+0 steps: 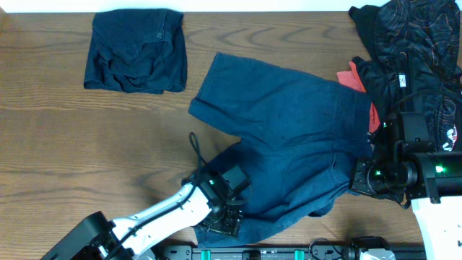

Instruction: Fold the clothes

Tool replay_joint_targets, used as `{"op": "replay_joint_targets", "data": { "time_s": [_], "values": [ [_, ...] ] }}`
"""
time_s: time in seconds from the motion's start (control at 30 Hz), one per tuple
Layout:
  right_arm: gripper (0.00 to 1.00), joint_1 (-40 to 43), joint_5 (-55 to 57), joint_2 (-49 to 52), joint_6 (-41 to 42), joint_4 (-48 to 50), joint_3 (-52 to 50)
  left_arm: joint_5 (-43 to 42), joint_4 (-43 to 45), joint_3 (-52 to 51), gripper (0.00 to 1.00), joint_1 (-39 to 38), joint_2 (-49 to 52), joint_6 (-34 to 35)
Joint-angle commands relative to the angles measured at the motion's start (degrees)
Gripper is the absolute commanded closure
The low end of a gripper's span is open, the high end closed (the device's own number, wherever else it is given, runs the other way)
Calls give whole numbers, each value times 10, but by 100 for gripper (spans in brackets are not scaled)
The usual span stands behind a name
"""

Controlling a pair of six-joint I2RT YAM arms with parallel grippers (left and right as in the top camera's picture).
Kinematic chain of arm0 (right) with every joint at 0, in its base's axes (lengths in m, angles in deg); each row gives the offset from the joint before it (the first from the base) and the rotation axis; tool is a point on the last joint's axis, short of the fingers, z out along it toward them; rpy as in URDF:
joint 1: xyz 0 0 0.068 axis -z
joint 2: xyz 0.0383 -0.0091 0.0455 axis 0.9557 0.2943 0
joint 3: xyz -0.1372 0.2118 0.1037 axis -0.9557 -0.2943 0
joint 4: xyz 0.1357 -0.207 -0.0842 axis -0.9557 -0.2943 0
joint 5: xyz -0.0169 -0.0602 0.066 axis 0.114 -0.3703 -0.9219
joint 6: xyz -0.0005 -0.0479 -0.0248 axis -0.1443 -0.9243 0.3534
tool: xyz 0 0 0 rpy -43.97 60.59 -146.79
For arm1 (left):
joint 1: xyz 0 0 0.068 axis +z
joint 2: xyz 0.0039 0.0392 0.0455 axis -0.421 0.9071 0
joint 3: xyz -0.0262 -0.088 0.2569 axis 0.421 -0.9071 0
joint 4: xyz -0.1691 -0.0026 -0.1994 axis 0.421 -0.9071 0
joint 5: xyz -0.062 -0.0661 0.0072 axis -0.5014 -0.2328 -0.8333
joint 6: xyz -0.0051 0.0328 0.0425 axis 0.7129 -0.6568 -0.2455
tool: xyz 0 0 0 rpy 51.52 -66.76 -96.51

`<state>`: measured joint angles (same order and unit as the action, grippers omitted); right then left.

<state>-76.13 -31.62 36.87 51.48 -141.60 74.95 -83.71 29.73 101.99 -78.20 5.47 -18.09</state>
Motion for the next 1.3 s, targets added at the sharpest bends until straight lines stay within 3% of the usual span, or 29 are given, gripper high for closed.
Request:
{"op": "replay_joint_targets", "data": {
  "time_s": [0.0,0.27,0.37,0.43,0.5,0.53,0.83,1.27],
  "values": [
    [95,10,6,0,-7,-2,12,-24,19,-2,23,-17,11,-26],
    [94,10,6,0,-7,-2,12,-24,19,-3,24,-38,18,-29],
    [94,10,6,0,-7,-2,12,-24,19,-5,31,-40,18,-29],
    [94,10,6,0,-7,-2,12,-19,19,-5,47,-40,18,-29],
    [95,10,6,0,-7,-2,12,-13,19,-5,86,-39,18,-29],
    [95,10,6,0,-7,-2,12,-13,19,-5,94,-39,18,-29],
    [95,10,10,0,-7,0,12,9,-25,43,94,15,-12,-31],
    [99,10,-2,-5,4,14,12,188,-203,288,94,114,-151,-57]
  ]
}}
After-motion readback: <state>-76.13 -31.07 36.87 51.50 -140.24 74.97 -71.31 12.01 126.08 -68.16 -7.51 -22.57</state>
